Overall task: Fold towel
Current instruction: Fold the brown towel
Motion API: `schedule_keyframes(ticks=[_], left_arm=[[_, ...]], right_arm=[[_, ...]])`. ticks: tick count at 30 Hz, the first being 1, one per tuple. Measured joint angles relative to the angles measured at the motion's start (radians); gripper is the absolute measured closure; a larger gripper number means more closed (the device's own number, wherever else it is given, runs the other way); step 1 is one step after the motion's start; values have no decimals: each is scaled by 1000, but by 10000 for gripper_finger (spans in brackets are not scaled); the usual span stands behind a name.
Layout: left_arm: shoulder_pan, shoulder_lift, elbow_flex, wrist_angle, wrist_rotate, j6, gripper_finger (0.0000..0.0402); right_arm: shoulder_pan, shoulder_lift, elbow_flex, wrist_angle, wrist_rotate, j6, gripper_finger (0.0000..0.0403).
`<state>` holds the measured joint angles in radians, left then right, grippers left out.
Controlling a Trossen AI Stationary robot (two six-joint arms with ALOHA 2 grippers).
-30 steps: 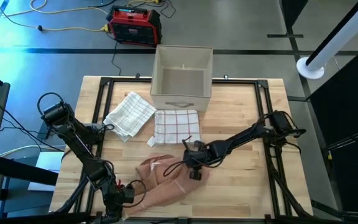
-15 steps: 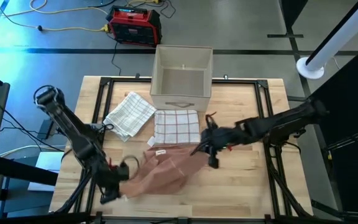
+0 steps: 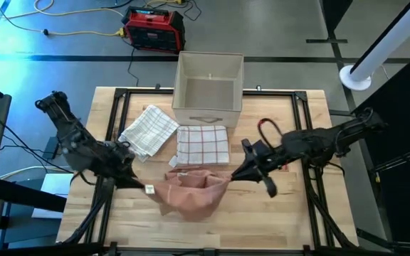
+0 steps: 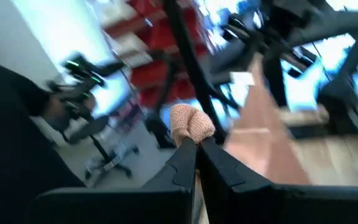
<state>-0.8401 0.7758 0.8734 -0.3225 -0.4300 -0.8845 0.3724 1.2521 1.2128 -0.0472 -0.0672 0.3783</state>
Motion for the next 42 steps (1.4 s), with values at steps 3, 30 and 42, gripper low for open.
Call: schedule_keyframes(ticks=[3,30,42], left_arm=[[-9,-24,0,149,-35,165,401],[-133,291,558,433,-268,1283,401],[-132,254,622,392,-664,1607,402]], right_arm=[[35,-5,67,23,19,-26,403],[433,396,1121,-530,1062,-745,403],[433,349,1131,-514,1226,-832,403]])
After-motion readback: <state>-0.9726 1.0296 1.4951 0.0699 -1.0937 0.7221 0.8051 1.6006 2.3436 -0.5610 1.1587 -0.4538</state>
